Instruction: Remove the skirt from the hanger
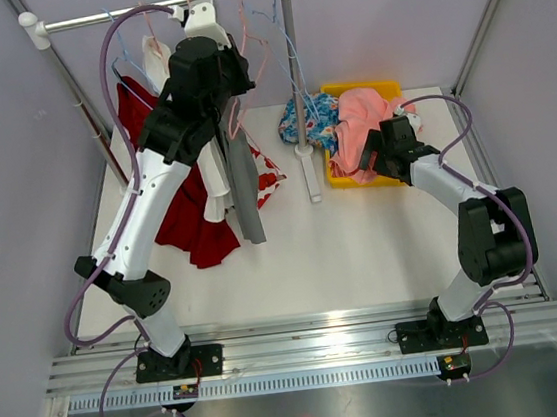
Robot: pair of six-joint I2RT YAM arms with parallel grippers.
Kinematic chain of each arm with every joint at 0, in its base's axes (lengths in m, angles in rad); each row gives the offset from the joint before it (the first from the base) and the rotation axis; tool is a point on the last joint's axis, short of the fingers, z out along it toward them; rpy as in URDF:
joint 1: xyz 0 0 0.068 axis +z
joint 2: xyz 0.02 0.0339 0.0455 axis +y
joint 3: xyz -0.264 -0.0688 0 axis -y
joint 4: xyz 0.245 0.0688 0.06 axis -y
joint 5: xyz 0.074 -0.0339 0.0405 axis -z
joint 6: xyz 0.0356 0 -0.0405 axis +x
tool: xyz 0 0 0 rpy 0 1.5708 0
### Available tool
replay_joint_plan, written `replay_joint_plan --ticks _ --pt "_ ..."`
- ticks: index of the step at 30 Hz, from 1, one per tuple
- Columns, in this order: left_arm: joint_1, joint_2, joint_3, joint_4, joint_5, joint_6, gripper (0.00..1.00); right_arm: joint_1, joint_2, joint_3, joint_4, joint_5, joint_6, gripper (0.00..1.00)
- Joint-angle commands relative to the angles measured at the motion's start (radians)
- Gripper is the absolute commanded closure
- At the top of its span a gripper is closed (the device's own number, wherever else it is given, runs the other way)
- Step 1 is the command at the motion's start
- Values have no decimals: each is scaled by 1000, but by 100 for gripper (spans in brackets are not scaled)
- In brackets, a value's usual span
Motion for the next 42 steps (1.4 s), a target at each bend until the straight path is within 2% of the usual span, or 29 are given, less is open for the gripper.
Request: replay_joint_plan --ticks 1,12,16,22,25,26,30,34,38,42 --pt "4 -25 25 150 -38 6 100 -1 -52 5 44 -33 11 1" --pt "12 127 145 147 -24 0 100 -1 -69 -32 50 -43 9 1" --pt "10 99 41 150 5 -26 99 -1 -75 -38 45 -50 11 1" --pt "10 12 -47 110 11 -30 90 -1 -89 -47 30 -71 22 0" --pt "8 -45 -84 95 13 -15 75 0 -116 -64 18 -74 26 1" --pt "8 -59 -108 92 8 -10 58 0 -138 -70 15 -74 28 1" --pt "8 -137 -157 78 -33 29 27 0 -201 -110 -4 -74 26 0" --pt "15 -186 -157 52 -82 62 20 0 -268 -147 -22 -76 26 1" --pt "38 -186 -108 -17 -125 63 19 0 -327 -179 -36 -80 28 1" --pt "68 -172 -102 -3 -125 82 18 0 -359 -205 -45 -82 22 1"
